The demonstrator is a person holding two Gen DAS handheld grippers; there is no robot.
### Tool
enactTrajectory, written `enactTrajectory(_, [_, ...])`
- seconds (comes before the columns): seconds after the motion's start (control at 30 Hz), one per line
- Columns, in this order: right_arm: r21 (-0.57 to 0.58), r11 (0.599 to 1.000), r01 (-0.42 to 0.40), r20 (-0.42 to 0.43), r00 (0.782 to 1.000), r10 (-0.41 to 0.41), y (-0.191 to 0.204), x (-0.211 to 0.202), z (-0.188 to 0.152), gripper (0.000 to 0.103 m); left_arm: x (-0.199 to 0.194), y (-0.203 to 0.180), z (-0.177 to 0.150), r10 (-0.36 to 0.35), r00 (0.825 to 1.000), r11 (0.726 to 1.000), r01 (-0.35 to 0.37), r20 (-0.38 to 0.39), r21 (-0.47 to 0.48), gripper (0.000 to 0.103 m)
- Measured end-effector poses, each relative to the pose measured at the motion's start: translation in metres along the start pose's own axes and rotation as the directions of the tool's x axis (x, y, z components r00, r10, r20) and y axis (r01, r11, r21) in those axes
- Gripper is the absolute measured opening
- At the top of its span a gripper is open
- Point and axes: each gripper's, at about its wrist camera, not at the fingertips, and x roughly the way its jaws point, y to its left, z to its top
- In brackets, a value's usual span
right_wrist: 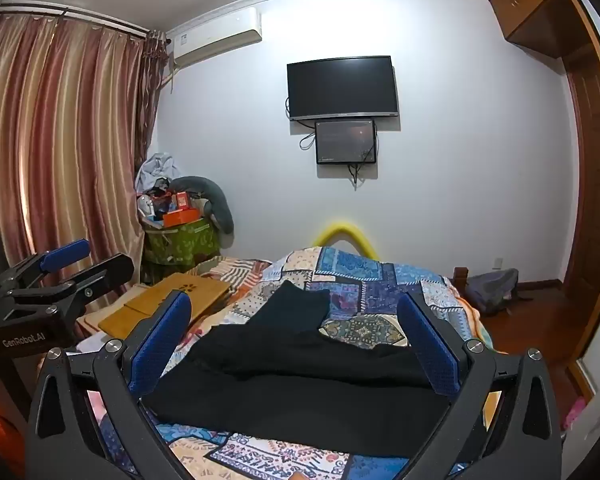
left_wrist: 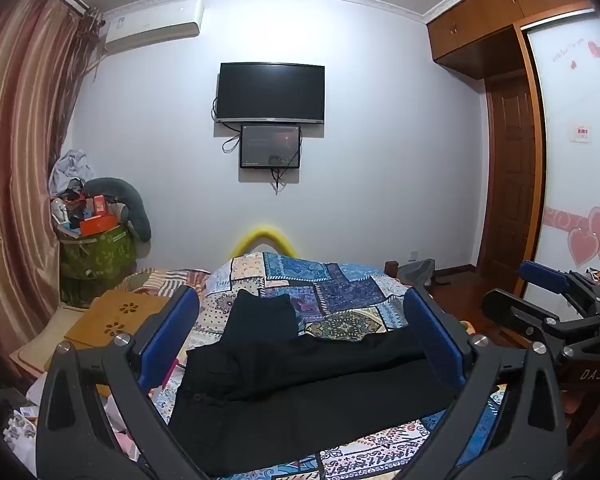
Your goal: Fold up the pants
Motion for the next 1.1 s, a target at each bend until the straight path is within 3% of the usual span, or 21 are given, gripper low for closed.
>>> enactTrajectory(1.1, [0.014,1.0,0.008,0.0,1.0,-0.008,-0.001,0.0,0.003,0.102,0.004,0.001,0.0,0.009,1.0,1.0,-0.009,0.003,0.004,0.103])
